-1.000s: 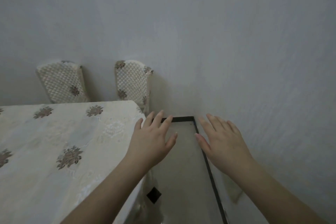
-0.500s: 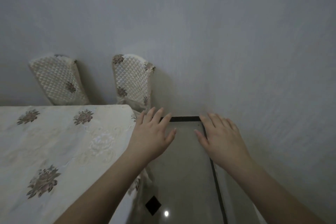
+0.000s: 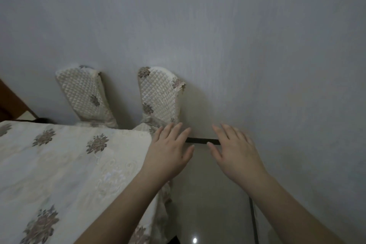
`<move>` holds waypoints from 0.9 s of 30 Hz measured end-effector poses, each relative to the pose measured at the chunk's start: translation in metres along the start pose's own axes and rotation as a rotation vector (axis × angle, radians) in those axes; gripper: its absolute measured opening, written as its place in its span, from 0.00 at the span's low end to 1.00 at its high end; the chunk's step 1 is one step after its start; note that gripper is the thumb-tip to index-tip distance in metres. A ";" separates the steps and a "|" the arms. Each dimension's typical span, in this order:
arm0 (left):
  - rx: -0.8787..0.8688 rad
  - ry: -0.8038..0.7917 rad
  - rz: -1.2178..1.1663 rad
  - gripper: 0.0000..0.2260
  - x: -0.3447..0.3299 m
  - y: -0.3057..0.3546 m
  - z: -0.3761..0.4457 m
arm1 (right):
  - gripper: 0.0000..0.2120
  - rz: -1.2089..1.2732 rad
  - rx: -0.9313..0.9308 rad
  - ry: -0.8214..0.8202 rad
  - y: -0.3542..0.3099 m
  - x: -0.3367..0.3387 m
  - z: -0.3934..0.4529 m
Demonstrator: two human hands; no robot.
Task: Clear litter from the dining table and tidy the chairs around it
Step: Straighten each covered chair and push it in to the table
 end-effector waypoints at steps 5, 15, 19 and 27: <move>0.033 0.013 -0.020 0.25 -0.033 -0.036 0.049 | 0.30 -0.028 0.034 -0.002 0.000 -0.028 0.063; 0.062 -0.011 -0.069 0.30 -0.078 -0.123 0.162 | 0.31 -0.093 0.052 -0.033 -0.017 -0.069 0.198; 0.058 -0.058 -0.081 0.31 -0.099 -0.142 0.192 | 0.30 -0.075 0.048 -0.034 -0.017 -0.087 0.234; 0.100 -0.103 -0.092 0.29 -0.151 -0.172 0.244 | 0.30 -0.024 0.092 -0.092 -0.010 -0.137 0.314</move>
Point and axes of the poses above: each hand's wrist, its own z-axis towards the middle knuckle, its own x-axis out of the back of the hand, y = z × x, the point moved 5 cm from there along z, towards the middle knuckle, and after that the axes turned 5 degrees about y, right-handed, at the moved point
